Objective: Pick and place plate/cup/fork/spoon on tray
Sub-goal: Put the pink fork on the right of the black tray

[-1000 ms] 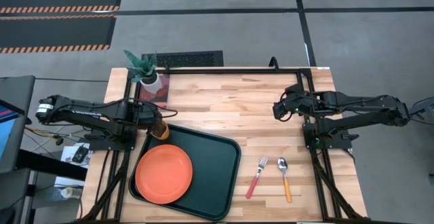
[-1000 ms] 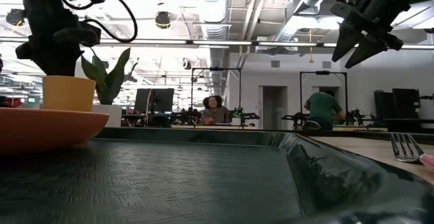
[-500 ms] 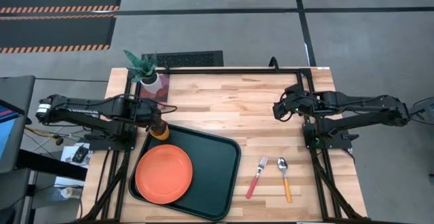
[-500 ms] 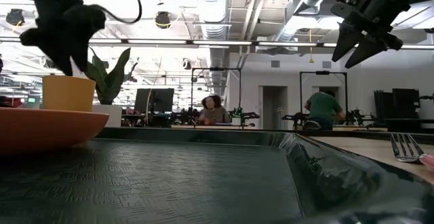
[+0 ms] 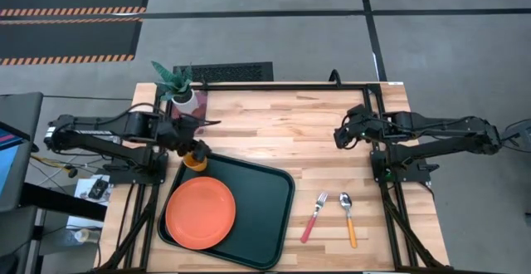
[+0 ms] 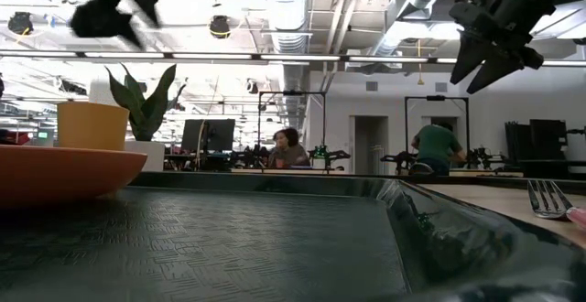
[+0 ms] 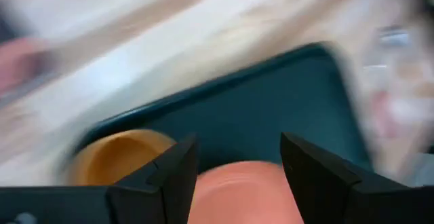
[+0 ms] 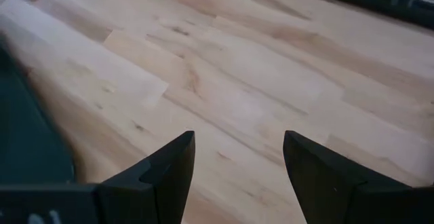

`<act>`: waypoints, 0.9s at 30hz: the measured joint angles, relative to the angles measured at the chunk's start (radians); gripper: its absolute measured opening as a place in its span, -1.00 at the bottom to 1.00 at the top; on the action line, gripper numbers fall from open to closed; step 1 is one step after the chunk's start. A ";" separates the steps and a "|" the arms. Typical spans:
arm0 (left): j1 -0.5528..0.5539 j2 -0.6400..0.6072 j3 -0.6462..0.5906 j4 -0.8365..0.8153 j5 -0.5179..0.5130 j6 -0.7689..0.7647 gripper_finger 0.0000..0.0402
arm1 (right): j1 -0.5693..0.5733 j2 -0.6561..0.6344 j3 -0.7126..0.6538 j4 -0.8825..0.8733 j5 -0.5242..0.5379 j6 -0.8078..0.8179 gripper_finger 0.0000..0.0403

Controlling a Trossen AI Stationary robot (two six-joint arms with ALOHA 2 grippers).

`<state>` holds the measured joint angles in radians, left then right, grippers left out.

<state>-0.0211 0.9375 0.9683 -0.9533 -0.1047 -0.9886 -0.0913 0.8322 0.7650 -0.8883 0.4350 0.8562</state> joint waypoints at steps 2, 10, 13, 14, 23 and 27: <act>-0.021 0.001 0.000 0.147 0.014 0.000 -0.03 | 0.004 0.000 0.000 0.000 -0.015 0.000 0.24; -0.083 0.165 0.002 0.736 -0.076 0.086 -0.03 | 0.043 0.000 0.000 -0.038 -0.040 0.042 0.24; -0.083 0.307 0.002 0.900 -0.066 0.117 -0.03 | 0.055 0.000 0.000 -0.065 -0.040 0.079 0.24; -0.083 0.357 0.002 0.953 -0.057 0.124 -0.03 | 0.058 0.000 0.000 -0.072 -0.040 0.087 0.24; -0.045 0.860 0.145 1.261 0.049 0.156 -0.03 | 0.058 0.000 0.000 -0.065 -0.041 0.121 0.24; -0.039 1.062 0.331 1.269 0.177 0.207 -0.03 | 0.066 0.000 0.000 -0.069 -0.045 0.123 0.24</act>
<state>-0.0597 1.9991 1.2995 0.3157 0.0724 -0.7814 -0.0252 0.8321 0.7647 -0.9576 0.3904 0.9795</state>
